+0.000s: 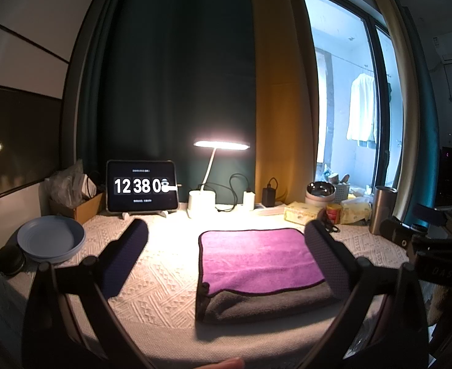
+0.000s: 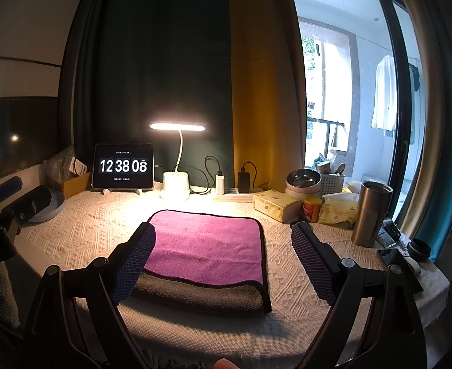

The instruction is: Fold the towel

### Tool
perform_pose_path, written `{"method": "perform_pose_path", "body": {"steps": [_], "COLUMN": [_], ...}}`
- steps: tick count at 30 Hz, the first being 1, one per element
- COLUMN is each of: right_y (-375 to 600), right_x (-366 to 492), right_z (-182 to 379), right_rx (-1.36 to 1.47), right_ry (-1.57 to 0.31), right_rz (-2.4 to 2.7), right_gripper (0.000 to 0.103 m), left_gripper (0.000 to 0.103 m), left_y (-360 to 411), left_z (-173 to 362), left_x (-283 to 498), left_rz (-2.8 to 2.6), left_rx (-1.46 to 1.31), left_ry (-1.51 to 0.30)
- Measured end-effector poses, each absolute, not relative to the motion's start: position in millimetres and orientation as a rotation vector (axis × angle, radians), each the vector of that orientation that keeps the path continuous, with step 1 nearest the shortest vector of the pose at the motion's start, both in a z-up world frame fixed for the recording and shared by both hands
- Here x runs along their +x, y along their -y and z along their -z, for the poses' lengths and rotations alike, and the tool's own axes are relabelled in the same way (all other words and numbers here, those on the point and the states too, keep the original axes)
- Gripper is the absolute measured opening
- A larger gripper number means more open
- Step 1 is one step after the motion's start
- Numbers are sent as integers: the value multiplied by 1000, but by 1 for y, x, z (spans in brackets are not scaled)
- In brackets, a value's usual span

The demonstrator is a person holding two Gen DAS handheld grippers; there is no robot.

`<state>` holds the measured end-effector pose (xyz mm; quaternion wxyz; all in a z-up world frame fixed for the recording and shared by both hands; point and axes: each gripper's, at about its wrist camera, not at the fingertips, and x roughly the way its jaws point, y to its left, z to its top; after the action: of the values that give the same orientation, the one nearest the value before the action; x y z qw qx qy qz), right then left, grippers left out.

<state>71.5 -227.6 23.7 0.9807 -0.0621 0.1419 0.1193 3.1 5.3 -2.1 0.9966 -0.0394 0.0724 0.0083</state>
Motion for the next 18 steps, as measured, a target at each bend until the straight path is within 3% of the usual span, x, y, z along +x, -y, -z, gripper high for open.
{"method": "perform_pose_path", "body": {"steps": [18], "right_y": [229], "right_x": [71], "right_z": [-19], "right_rx": [-121], "right_ry": [-290], "right_rz": [-240], "right_gripper": [92], "left_gripper": [102], "left_y": [-5], "left_z": [5], "left_x": [6], "left_rz": [-9], "left_rx": [-77], "left_ry": [-156]}}
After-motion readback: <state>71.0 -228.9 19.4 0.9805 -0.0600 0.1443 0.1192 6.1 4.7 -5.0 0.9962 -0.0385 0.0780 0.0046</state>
